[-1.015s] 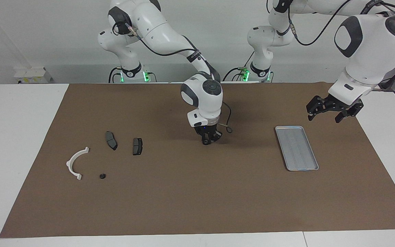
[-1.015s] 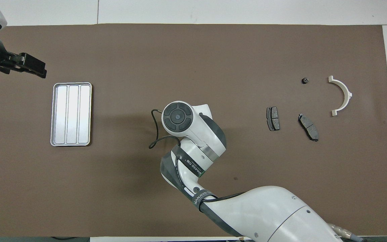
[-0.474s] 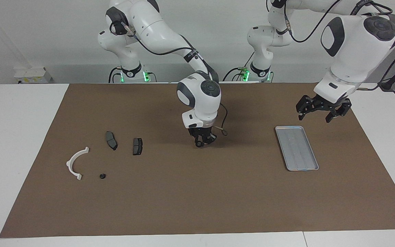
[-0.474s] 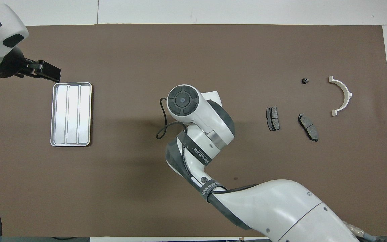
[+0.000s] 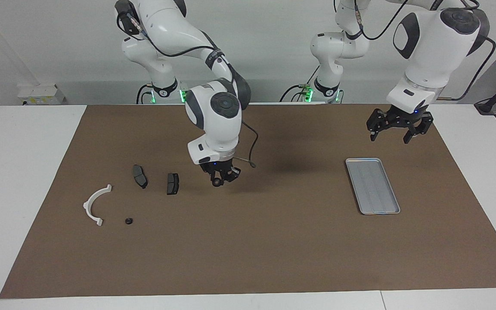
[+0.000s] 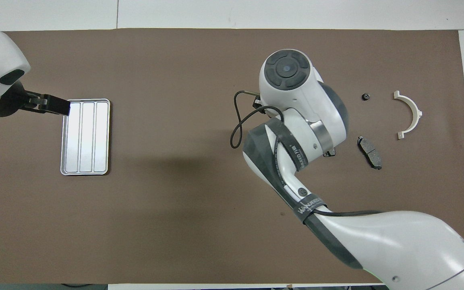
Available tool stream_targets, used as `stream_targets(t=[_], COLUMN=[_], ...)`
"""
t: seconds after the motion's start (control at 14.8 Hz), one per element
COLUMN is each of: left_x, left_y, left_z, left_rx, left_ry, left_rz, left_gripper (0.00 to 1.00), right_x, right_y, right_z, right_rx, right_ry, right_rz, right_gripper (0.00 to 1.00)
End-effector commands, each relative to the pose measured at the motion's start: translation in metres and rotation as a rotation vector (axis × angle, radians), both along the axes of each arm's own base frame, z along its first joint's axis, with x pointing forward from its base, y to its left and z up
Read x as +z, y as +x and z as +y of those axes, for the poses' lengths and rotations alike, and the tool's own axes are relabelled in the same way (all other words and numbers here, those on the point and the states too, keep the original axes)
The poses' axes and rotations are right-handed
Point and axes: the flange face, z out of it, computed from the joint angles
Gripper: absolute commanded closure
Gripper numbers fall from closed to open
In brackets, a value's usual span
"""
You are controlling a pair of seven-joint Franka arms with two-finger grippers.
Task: Place bearing gear from tray to pile
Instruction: 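Carry the gear to the pile by the white arc and release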
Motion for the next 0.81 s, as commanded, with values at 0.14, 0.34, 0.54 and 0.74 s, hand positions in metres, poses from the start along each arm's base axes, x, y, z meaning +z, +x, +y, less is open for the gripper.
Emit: stream_targets(t=[0.14,0.34,0.54,0.74], left_x=[0.013,0.024,0.038,0.05], left_y=[-0.024,-0.029,-0.043,-0.046], left_z=[0.01,0.011,0.032,0.036], left_rx=[0.016,0.02,0.052,0.063], left_ry=[0.013,0.012,0.014,0.007], left_rz=[-0.039,-0.046,-0.016,0.015], left_gripper=[0.0,0.0,0.0,0.0], right_x=[0.011,0.002,-0.008,-0.025], right_y=[0.022,0.036,0.042,0.043], right_z=[-0.087,-0.145,-0.181,-0.204], right_rx=[0.154,0.23,0.264,0.272], right_ry=[0.018,0.065,0.079,0.119], right_rz=[0.041,0.045,0.035,0.007], right_gripper=[1.0,1.0,1.0,1.0])
